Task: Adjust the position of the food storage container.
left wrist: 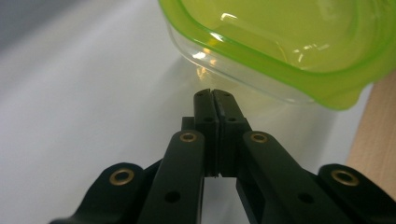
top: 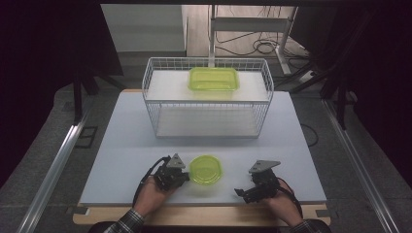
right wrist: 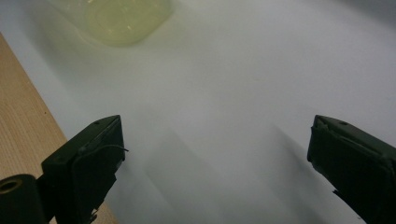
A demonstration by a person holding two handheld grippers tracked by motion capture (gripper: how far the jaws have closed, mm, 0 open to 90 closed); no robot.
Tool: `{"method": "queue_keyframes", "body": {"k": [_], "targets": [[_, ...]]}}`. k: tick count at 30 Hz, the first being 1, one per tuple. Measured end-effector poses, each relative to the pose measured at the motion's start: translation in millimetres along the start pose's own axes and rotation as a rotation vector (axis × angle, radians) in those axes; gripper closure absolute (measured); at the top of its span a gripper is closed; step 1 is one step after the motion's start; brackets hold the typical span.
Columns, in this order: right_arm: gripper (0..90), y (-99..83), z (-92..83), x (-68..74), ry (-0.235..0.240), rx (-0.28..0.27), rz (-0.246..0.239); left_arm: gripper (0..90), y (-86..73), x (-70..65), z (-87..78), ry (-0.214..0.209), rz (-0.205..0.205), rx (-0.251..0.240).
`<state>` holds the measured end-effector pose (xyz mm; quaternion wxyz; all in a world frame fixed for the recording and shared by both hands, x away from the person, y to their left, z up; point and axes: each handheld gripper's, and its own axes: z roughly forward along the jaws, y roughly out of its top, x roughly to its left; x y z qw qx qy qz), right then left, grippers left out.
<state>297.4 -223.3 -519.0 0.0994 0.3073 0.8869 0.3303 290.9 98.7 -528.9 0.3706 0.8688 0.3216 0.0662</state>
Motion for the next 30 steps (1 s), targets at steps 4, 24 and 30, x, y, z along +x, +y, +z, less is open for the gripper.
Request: {"method": "queue_keyframes", "body": {"k": [4, 24, 30], "targets": [[4.3, -0.1, 0.2, -0.2, 0.0, 0.0, -0.001, 88.9, 4.2, -7.6, 4.2, -0.022, 0.01, -0.004], [4.2, -0.7, -3.8, -4.6, 0.004, -0.033, 0.015, 45.6, -6.0, -21.1, -17.4, 0.073, -0.003, -0.068], [4.0, -0.4, -5.6, -6.0, 0.023, -0.064, 0.022, 15.5, -20.1, -23.0, -28.5, 0.107, -0.02, -0.077]]}}
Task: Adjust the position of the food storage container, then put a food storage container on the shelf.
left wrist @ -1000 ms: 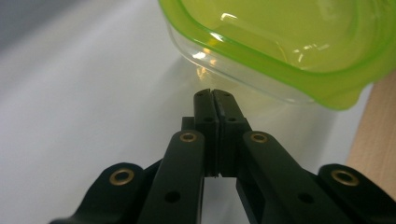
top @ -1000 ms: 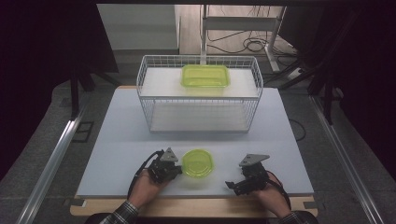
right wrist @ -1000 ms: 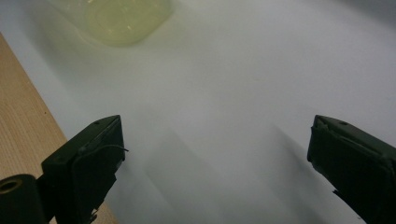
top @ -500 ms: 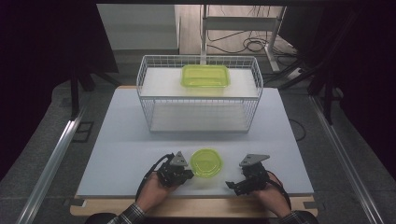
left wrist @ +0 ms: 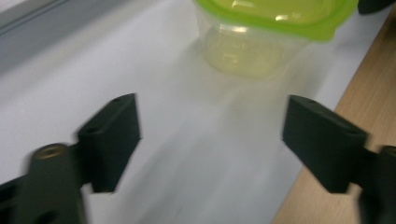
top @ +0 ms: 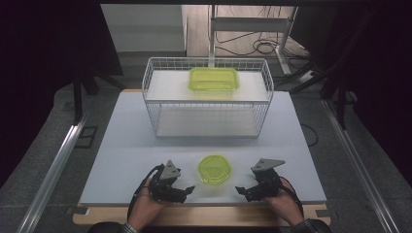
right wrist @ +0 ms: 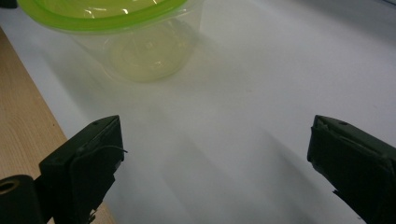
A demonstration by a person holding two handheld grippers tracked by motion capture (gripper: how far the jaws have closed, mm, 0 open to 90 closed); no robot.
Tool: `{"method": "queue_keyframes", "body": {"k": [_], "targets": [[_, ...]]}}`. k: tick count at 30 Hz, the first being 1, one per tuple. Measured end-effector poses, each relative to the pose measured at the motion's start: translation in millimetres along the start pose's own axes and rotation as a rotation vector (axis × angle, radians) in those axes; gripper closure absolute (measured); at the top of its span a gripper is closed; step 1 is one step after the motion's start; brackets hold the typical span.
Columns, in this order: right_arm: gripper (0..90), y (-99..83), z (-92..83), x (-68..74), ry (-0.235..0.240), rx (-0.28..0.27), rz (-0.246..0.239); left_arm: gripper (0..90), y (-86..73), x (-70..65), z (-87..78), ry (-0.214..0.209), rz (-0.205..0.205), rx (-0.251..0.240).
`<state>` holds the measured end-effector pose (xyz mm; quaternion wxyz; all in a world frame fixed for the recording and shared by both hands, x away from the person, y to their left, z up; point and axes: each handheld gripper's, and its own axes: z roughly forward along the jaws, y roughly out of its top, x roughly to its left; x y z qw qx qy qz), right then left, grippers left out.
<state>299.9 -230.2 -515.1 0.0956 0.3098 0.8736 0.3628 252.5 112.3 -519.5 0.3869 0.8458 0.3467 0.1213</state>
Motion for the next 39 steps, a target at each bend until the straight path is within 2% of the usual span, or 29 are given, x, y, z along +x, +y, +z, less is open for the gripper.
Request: {"method": "queue_keyframes", "body": {"k": [3, 6, 11, 22, 32, 35, 39], "targets": [[3.9, 0.0, -0.8, -1.1, 0.009, -0.014, 0.005, 7.3, -8.0, -1.4, -4.6, 0.015, -0.008, 0.005], [3.7, -0.5, -1.5, -3.6, 0.024, -0.029, 0.014, 4.9, -13.7, -2.0, -9.3, 0.037, -0.011, -0.003], [2.4, -0.7, -1.4, -5.9, 0.031, -0.041, 0.019, 3.3, -21.1, -0.4, -14.6, 0.057, -0.002, -0.017], [3.0, 2.8, -0.8, -10.3, 0.031, -0.053, 0.036, 2.1, -22.2, 1.5, -14.0, 0.086, -0.001, -0.036], [3.6, 15.7, -3.2, -15.9, 0.065, -0.068, 0.124, 2.2, -23.0, 1.1, -9.9, 0.104, 0.026, -0.009], [6.7, 23.4, -3.6, -18.7, 0.116, -0.038, 0.182, 2.1, -23.0, 1.0, -9.7, 0.106, 0.029, -0.01], [14.0, 31.6, -4.5, -19.6, 0.131, -0.047, 0.179, 2.1, -23.1, 1.7, -10.1, 0.111, 0.033, -0.007]]}}
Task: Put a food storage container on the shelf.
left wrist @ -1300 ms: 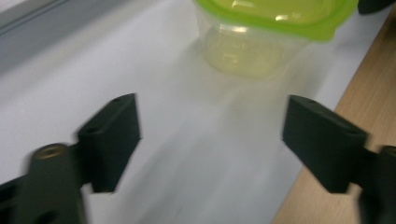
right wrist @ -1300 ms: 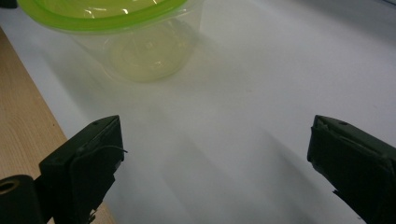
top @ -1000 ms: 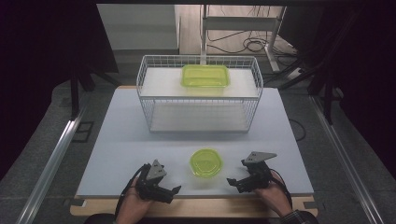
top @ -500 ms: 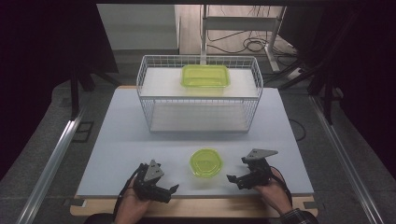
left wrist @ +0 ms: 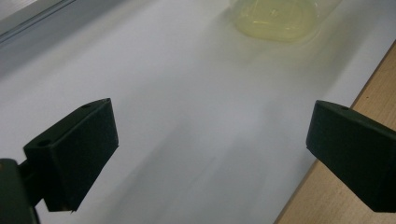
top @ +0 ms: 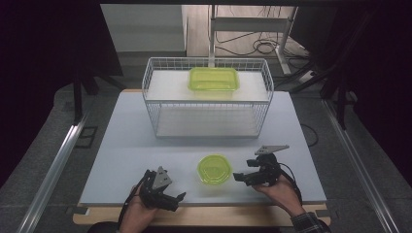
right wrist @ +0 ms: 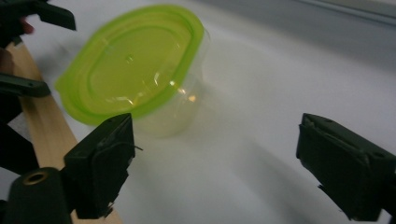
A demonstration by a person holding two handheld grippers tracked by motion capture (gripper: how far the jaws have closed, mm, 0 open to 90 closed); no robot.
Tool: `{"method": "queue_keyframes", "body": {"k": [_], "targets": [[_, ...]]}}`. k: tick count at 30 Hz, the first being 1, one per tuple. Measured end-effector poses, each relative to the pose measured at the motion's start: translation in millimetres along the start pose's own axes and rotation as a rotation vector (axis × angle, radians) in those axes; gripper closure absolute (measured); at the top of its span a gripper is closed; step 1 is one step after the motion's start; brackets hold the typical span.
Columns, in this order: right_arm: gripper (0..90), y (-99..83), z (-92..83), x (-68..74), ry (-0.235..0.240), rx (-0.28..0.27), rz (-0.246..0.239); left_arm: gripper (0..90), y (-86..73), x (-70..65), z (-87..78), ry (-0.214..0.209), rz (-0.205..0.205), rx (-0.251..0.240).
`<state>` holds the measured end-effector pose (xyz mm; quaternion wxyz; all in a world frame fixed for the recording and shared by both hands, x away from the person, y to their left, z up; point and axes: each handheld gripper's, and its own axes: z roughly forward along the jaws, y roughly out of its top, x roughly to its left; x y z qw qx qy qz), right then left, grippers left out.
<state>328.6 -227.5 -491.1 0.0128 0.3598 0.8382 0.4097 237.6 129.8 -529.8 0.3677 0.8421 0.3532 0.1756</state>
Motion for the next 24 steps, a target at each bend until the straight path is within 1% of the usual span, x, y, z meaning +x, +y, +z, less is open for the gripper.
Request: {"method": "queue_keyframes", "body": {"k": [2, 4, 5, 6, 10, 11, 16, 17, 19, 22, 24], "targets": [[18.8, 5.4, -1.8, -1.2, 0.009, -0.018, 0.004, 2.1, -0.1, 0.0, -0.1, 0.004, -0.001, -0.003], [24.1, 11.8, -3.0, -3.3, 0.018, -0.029, 0.018, 2.1, -0.2, 0.2, -0.4, 0.005, 0.001, -0.002], [28.4, 16.0, -2.9, -4.9, 0.028, -0.038, 0.025, 2.1, -0.3, 0.2, -0.3, 0.006, 0.002, -0.002], [30.8, 19.4, -2.2, -6.2, 0.04, -0.033, 0.025, 2.1, -0.4, 0.3, -0.2, 0.007, 0.004, 0.0], [40.6, 31.4, 7.0, -8.4, 0.085, -0.006, 0.036, 2.0, -0.5, -0.1, 0.1, 0.013, 0.012, 0.004], [41.9, 34.8, 11.4, -9.0, 0.105, 0.013, 0.048, 2.0, -0.6, -0.2, 0.1, 0.014, 0.014, 0.005], [50.3, 42.4, 26.2, -11.4, 0.137, 0.063, 0.072, 2.0, -0.9, -0.3, 0.2, 0.018, 0.023, 0.012], [52.6, 43.3, 29.4, -13.2, 0.148, 0.081, 0.09, 2.0, -0.9, -0.5, 0.3, 0.019, 0.024, 0.012], [55.3, 43.6, 31.7, -15.5, 0.162, 0.09, 0.11, 2.0, -0.8, -1.0, 0.5, 0.018, 0.023, 0.01], [59.4, 44.0, 35.6, -20.4, 0.206, 0.106, 0.154, 2.0, -0.8, -1.2, 0.7, 0.02, 0.028, 0.015], [63.2, 44.0, 37.6, -21.5, 0.217, 0.124, 0.177, 2.0, -0.7, -1.6, 0.8, 0.019, 0.028, 0.014]]}}
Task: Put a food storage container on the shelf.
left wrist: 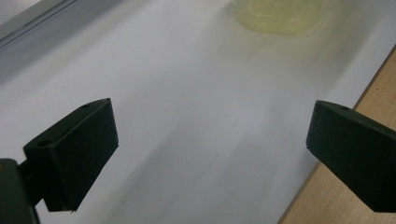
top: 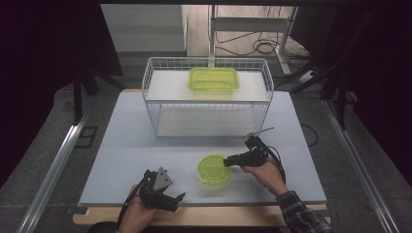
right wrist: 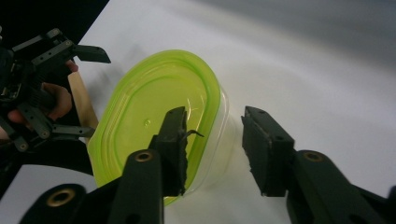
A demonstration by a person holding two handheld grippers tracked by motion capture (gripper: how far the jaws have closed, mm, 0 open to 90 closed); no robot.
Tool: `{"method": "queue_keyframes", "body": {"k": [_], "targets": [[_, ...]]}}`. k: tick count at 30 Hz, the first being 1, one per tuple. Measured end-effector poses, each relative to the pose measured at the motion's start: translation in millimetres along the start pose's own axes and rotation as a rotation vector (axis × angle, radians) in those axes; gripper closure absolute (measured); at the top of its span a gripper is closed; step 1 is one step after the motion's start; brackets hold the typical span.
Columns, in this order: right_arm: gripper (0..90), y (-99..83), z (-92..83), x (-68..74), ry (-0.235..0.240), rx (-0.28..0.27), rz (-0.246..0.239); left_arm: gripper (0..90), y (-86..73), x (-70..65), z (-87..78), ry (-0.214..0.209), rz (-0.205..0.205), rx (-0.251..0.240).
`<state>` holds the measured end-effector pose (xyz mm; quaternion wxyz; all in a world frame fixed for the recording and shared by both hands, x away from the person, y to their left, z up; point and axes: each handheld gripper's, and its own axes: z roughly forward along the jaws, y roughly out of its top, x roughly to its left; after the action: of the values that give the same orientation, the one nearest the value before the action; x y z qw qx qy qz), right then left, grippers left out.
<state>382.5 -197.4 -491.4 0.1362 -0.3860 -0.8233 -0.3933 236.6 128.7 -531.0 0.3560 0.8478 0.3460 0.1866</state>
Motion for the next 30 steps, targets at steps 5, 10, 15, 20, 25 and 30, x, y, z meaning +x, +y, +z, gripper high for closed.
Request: {"method": "queue_keyframes", "body": {"k": [5, 10, 15, 20, 25, 30], "targets": [[79.0, 0.4, 1.3, -4.0, 0.079, 0.011, 0.069, 2.1, 0.0, -0.2, 0.3, 0.0, 0.002, 0.001], [80.6, 0.5, 1.1, -1.5, 0.135, 0.011, 0.089, 2.0, 0.0, 0.0, -0.1, 0.002, 0.003, -0.001], [80.8, 1.4, -4.3, 0.5, 0.128, -0.022, 0.089, 2.1, 0.0, 0.4, -0.7, 0.004, 0.0, -0.005], [80.8, 5.5, -15.5, 1.5, 0.14, -0.075, 0.101, 2.0, 0.2, 1.0, -2.0, 0.006, -0.005, -0.015], [80.8, 10.9, -26.2, 5.1, 0.134, -0.11, 0.097, 2.0, 0.1, 1.8, -2.4, 0.008, -0.008, -0.017], [80.8, 16.4, -37.0, 7.7, 0.137, -0.146, 0.091, 2.0, 0.1, 1.4, -2.3, 0.007, -0.005, -0.016]]}}
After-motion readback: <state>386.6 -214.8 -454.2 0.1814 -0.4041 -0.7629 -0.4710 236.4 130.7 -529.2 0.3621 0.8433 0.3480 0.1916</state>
